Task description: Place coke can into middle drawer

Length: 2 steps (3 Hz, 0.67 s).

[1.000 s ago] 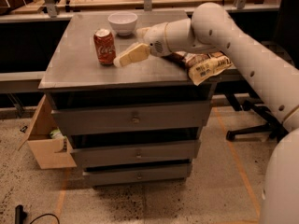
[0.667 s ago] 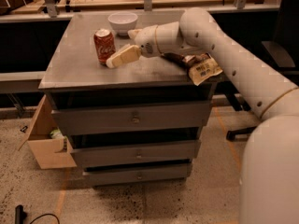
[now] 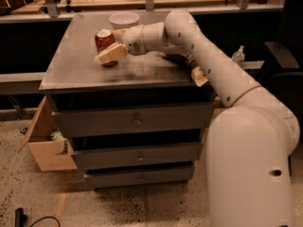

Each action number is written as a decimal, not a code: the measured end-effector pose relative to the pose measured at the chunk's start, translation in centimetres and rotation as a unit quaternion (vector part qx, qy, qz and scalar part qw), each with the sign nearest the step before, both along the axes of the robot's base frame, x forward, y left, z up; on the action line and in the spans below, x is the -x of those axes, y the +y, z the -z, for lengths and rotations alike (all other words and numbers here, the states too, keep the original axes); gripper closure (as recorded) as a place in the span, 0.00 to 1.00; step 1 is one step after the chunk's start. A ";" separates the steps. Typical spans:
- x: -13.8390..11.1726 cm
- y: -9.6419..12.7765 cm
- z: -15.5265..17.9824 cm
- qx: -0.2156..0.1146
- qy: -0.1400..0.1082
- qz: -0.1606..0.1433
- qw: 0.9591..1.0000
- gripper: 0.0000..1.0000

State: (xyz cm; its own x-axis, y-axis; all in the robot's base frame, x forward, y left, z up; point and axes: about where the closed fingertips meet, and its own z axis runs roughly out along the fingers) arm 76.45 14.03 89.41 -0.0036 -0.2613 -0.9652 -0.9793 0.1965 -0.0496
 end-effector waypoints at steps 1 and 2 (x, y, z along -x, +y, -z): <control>-0.5 1.5 -0.1 -0.011 -0.004 -0.022 1.000 0.39; -1.5 0.8 -0.3 -0.007 -0.011 -0.003 1.000 0.69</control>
Offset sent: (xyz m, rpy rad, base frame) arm 0.0249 0.0038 0.0070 0.0230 -0.0393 -0.0198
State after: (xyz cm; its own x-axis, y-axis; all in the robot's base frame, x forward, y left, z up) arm 77.96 14.85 89.74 0.0199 -0.2474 -0.9687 -0.9791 0.1912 -0.0690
